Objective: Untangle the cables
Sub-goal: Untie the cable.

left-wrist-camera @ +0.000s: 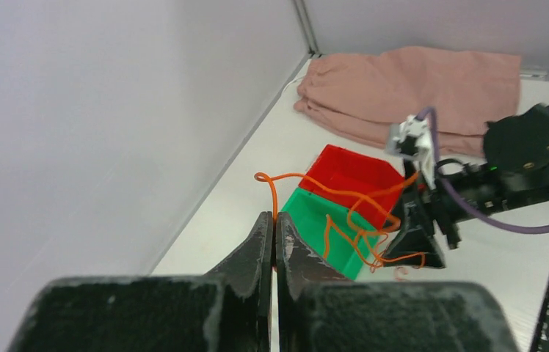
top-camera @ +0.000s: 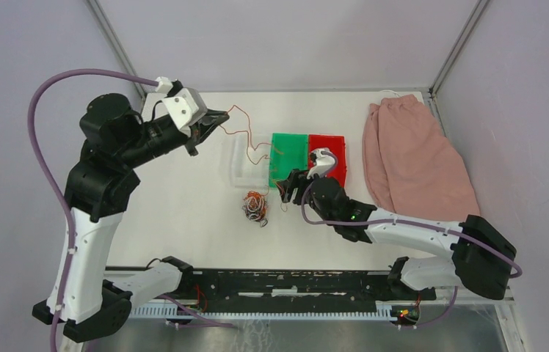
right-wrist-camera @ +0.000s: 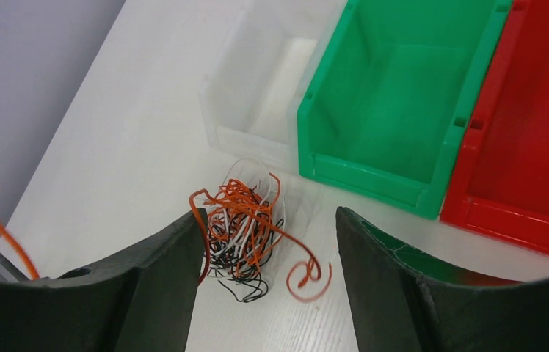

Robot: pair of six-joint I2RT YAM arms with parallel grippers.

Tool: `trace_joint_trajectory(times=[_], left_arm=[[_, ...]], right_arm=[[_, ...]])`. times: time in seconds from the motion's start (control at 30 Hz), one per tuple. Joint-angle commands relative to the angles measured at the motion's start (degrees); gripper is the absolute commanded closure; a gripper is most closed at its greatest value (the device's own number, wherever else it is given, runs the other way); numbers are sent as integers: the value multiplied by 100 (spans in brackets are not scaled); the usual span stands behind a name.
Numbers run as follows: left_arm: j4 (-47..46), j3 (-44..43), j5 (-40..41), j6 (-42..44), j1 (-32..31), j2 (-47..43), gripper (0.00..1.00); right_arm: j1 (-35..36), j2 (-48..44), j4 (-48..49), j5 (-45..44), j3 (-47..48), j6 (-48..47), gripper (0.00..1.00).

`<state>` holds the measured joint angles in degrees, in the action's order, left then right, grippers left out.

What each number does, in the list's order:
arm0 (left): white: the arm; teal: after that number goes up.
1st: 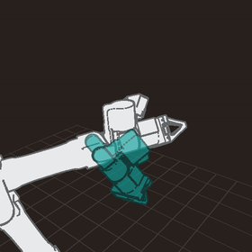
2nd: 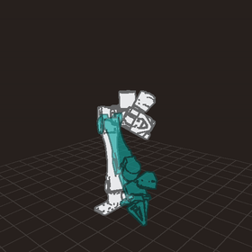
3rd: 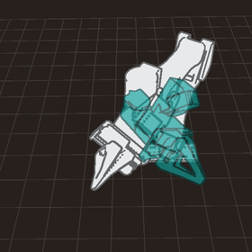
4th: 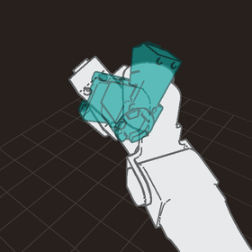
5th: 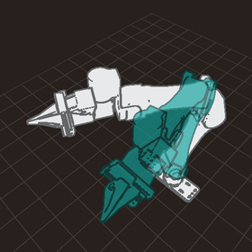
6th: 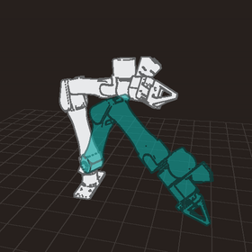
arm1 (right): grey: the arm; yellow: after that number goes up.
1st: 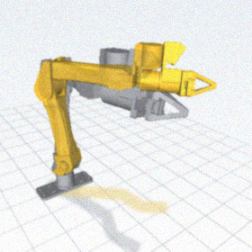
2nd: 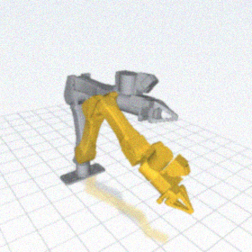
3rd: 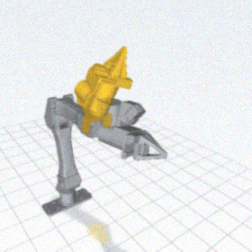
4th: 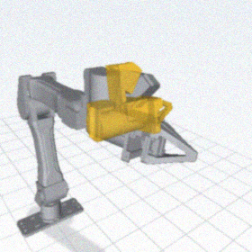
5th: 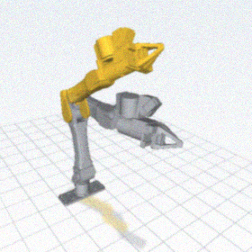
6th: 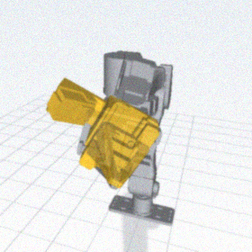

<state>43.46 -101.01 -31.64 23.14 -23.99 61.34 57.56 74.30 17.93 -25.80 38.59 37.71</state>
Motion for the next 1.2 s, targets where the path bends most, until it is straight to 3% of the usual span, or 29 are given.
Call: trace_joint_trajectory(times=[0.0, 0.33, 0.83, 1.17], left_arm=[[-736, 449, 646, 479, -16, 147, 97], [-1311, 381, 1094, 681, -14, 732, 97], [-1679, 443, 1560, 1409, -15, 968, 97], [-1956, -341, 1865, 1830, -10, 1429, 97]], right_arm=[[-161, -482, 47, -3, -104, 39, 28], [-492, -1002, -221, 402, 134, 244, 5], [-535, -1246, -518, 455, 324, 207, 4], [-534, -1269, -705, 415, 325, 213, 4]])
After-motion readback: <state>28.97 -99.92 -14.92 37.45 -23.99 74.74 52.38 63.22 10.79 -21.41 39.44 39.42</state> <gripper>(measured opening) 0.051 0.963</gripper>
